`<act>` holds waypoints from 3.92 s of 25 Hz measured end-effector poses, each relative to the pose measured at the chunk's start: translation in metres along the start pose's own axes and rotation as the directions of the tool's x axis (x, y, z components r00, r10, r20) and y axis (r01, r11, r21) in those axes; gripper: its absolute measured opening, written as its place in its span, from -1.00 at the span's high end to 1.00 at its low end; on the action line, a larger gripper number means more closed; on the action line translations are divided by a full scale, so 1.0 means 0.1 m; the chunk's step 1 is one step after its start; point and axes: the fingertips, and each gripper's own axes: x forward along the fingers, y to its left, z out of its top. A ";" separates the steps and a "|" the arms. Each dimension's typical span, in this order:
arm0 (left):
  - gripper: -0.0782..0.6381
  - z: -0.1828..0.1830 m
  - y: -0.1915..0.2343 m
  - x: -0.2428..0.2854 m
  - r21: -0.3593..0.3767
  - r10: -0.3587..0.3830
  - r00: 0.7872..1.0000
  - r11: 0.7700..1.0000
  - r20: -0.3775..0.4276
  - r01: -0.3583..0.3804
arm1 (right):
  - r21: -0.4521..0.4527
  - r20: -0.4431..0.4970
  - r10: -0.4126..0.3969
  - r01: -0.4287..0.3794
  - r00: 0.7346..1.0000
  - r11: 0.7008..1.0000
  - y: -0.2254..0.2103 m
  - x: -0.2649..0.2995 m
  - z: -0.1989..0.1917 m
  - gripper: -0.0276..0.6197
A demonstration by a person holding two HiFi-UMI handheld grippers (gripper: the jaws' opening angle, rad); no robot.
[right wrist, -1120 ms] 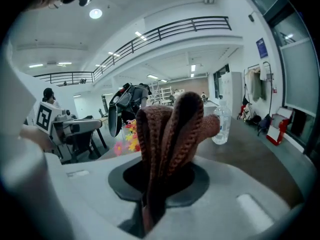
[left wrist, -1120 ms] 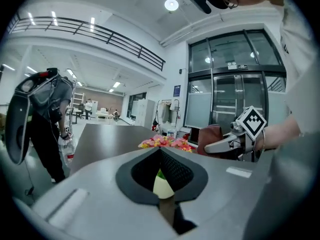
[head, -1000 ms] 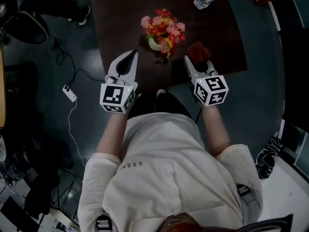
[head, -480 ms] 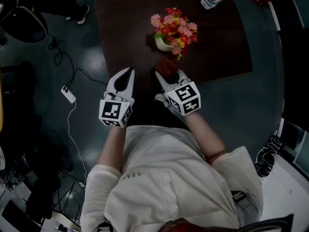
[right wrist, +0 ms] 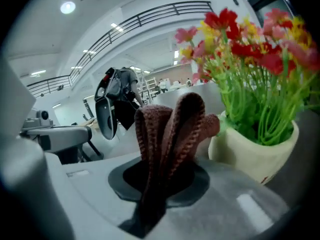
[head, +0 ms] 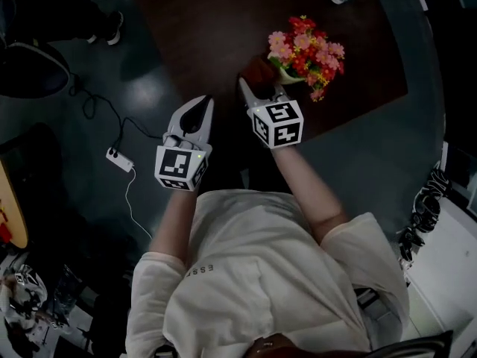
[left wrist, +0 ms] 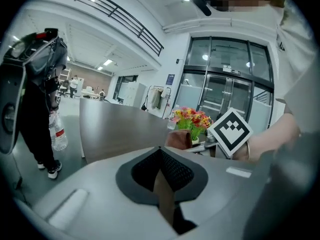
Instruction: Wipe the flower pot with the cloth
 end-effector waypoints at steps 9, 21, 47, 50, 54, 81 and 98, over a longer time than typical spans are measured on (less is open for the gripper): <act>0.74 0.07 0.18 0.26 -0.021 -0.111 0.993 0.994 -0.024 0.111 | 0.279 0.001 -0.077 0.074 0.997 0.957 -0.28 0.15 0.08 0.77; 0.74 0.13 0.00 0.41 -0.003 -0.177 0.984 0.984 -0.018 0.177 | 0.388 -0.081 -0.120 0.143 0.989 0.911 -0.61 -0.44 -0.37 0.76; -0.79 -0.12 -0.98 1.65 0.321 -0.100 0.992 0.940 -0.078 0.120 | -0.045 -0.185 -0.027 0.019 0.982 0.999 -2.58 -1.26 -0.20 0.76; -0.81 -0.15 -0.99 1.78 0.331 -0.158 0.979 0.924 -0.127 0.192 | -0.043 -0.184 -0.028 0.020 0.982 0.999 -2.68 -1.23 -0.14 0.76; -0.82 -0.27 -1.14 1.93 0.368 -0.278 0.936 0.865 -0.216 0.342 | -0.022 -0.199 -0.012 0.008 0.980 1.000 -2.65 -1.14 -0.10 0.76; -0.80 0.25 -1.34 2.01 0.221 -0.183 0.979 0.955 -0.087 0.198 | -0.162 -0.223 0.120 -0.158 0.968 0.974 -2.39 -1.11 0.17 0.76; -0.80 1.38 -1.59 1.71 0.060 -0.006 0.999 0.998 0.032 0.004 | -0.343 -0.068 0.448 -0.443 0.891 0.829 -1.14 -1.24 0.96 0.76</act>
